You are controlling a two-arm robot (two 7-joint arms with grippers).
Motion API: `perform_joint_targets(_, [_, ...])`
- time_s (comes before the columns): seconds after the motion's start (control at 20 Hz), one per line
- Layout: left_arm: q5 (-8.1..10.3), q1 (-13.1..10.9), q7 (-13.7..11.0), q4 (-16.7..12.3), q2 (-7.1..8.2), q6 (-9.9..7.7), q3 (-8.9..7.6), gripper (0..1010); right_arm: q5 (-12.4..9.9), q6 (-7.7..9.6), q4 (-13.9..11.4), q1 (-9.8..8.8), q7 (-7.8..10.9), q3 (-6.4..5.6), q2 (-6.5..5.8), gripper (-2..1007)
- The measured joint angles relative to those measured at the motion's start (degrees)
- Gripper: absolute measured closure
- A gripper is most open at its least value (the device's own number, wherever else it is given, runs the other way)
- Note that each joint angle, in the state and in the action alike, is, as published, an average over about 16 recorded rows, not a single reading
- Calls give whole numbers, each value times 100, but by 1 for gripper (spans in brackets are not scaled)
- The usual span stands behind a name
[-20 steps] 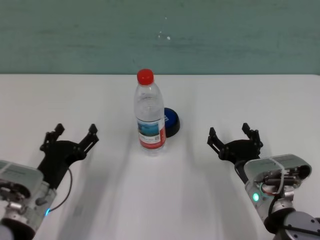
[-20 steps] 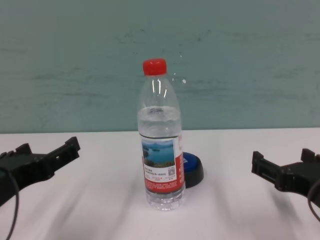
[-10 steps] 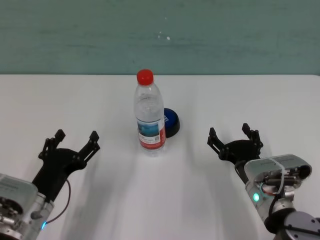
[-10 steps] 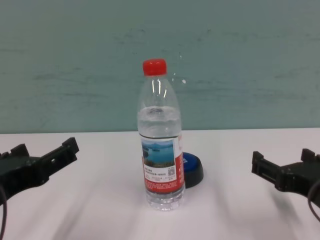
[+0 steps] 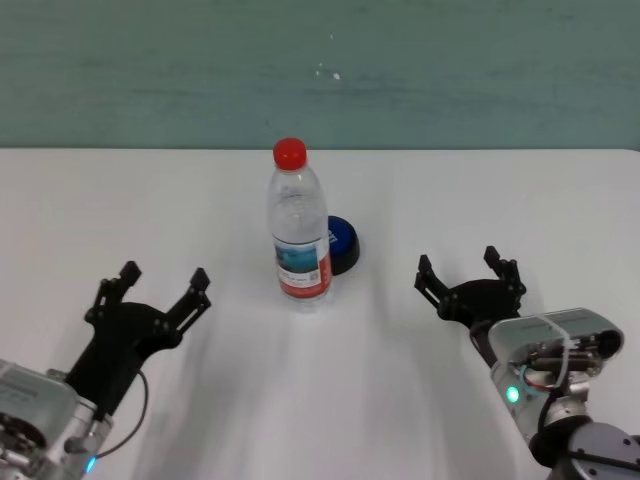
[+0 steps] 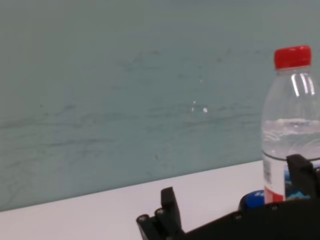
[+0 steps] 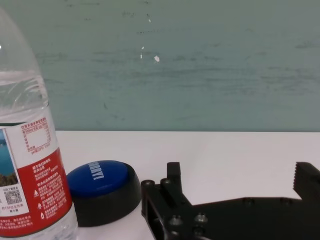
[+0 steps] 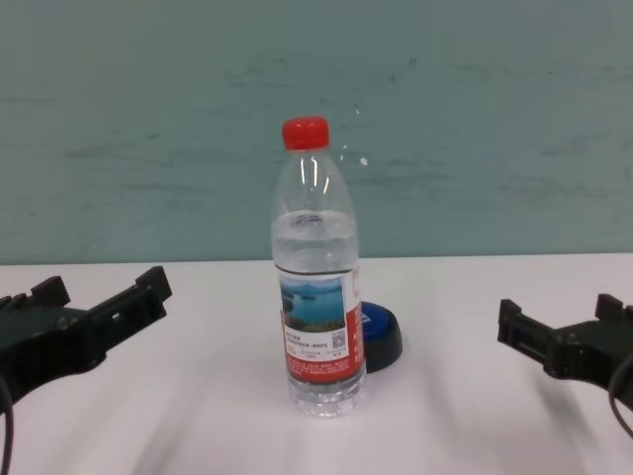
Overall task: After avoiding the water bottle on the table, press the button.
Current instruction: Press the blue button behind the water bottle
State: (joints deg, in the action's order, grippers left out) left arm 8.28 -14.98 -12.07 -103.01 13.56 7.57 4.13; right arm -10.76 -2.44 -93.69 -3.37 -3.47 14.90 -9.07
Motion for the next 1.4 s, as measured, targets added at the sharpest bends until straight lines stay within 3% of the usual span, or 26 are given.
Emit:
perform_joint_targets(0.65, [-103,-53,-21,-79,29,88,141,0,0,0,0,0,0,0,0,1])
perform_joint_targets(1.4, [-455,146,97,133,-34,85,317,0,0,0,0,0,0,0,0,1])
